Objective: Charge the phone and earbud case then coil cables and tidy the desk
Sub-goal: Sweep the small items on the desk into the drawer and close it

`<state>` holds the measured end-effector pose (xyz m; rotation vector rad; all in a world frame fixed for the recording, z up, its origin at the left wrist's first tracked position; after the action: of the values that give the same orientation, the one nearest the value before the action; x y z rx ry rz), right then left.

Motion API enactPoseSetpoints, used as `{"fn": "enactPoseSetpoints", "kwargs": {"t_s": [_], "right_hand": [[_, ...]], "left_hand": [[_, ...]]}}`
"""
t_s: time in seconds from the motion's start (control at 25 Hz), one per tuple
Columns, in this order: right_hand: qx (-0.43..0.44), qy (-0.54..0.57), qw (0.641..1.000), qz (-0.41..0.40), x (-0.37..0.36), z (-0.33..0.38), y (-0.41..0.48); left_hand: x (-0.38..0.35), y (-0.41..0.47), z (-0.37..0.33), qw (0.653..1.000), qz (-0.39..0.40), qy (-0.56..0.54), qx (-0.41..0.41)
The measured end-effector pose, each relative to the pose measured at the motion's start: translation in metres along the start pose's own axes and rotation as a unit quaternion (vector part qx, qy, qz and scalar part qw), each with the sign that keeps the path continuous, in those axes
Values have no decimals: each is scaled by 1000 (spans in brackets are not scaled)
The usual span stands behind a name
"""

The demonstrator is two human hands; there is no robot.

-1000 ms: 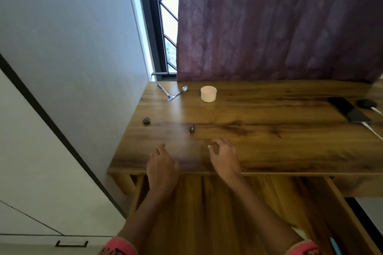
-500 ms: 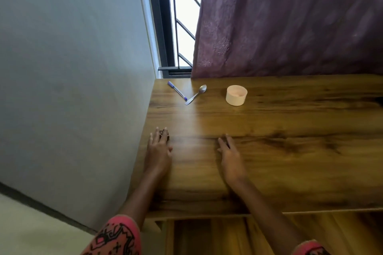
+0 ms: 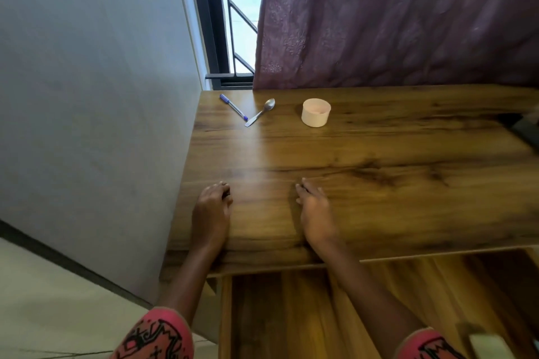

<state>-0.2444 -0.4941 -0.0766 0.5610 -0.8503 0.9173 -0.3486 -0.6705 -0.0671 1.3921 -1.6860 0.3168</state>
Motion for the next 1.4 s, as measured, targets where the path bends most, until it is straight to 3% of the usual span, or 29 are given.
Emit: {"fn": "enactPoseSetpoints", "kwargs": {"t_s": [0.16,0.4,0.48,0.6,0.72,0.92,1.4], "right_hand": [[-87,147,984,-54,33,-18,-38],[-76,157,973,-152,80,-71,-173],[-141,125,973,-136,83,-111,-220],[-228,103,967,-42,80,-171,-272],[-236,81,968,8,83,-203,-299],[-205,45,978,7,76,-216,-308],[-197,9,979,42,58,-227,-308]], "left_hand": [[11,-61,-25,991,-31,-96,88],[-18,-205,-117,987,11,-150,54],[-38,-249,-136,985,54,-153,51],[-74,-302,-152,973,151,-144,95],[-103,-333,-168,969,210,-91,94],[-137,-358,-179,950,303,-39,65],[-134,-361,-182,958,277,26,-65]]}}
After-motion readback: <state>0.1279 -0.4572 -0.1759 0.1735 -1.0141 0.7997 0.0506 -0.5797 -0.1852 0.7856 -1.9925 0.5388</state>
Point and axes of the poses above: each hand's wrist, its own y-axis towards the middle knuckle, its own x-axis out of the back of the hand, z = x × y, the point moved 6 cm from there along y, towards the middle knuckle, and after that the axes turned 5 degrees about y, right-handed, at the moved point
